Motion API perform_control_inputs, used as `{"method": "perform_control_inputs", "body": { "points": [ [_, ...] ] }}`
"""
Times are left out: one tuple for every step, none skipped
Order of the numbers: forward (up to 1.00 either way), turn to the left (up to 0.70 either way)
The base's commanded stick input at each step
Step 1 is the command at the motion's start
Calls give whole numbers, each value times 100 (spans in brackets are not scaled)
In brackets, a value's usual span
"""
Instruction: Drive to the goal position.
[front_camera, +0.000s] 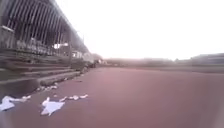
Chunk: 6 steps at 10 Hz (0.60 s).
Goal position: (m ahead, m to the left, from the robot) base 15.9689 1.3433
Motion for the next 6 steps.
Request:
{"method": "perform_control_inputs", "body": {
  "points": [
    [70,0],
    [70,-20],
    [70,-27],
    [70,-5],
    [70,0],
    [70,0]
  ]
}}
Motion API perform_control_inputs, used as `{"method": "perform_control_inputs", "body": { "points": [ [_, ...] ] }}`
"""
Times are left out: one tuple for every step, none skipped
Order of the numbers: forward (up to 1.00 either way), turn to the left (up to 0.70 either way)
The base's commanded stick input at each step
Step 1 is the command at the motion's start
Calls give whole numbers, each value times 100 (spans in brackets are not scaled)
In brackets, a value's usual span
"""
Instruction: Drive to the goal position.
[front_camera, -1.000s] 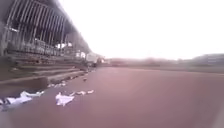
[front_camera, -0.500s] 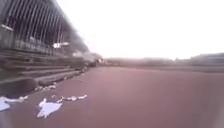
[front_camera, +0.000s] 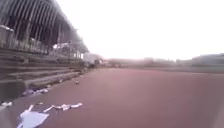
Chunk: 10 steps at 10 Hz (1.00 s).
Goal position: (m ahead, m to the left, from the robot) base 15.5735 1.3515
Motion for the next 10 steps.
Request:
{"method": "perform_control_inputs", "body": {
  "points": [
    [70,0],
    [70,0],
    [70,0],
    [70,0],
    [70,0],
    [70,0],
    [70,0],
    [70,0],
    [70,0],
    [70,0]
  ]
}}
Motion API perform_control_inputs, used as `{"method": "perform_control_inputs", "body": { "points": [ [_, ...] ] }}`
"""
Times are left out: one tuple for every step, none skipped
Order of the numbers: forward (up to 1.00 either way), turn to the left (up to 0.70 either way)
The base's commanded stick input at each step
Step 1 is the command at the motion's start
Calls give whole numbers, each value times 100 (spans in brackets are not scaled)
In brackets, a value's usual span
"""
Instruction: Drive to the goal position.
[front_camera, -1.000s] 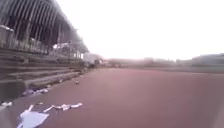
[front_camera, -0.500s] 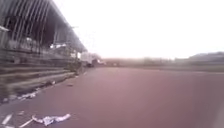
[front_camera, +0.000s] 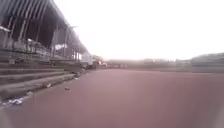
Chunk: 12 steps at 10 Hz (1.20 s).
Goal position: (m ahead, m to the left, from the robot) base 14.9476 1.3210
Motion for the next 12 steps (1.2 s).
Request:
{"method": "perform_control_inputs", "body": {
  "points": [
    [70,0],
    [70,0],
    [70,0],
    [70,0],
    [70,0],
    [70,0],
    [70,0],
    [70,0],
    [70,0],
    [70,0],
    [70,0],
    [70,0]
  ]
}}
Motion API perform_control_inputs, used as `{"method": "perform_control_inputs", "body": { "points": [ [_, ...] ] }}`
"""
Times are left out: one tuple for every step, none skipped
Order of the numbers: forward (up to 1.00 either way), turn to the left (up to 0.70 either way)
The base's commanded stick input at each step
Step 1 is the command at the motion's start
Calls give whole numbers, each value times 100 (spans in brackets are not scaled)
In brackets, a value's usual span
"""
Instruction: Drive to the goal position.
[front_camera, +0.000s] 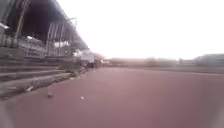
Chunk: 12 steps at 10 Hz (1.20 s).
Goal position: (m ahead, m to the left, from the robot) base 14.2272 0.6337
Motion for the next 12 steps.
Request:
{"method": "perform_control_inputs", "body": {
  "points": [
    [70,0],
    [70,0],
    [70,0],
    [70,0],
    [70,0],
    [70,0],
    [70,0],
    [70,0],
    [70,0],
    [70,0],
    [70,0],
    [70,0]
  ]
}}
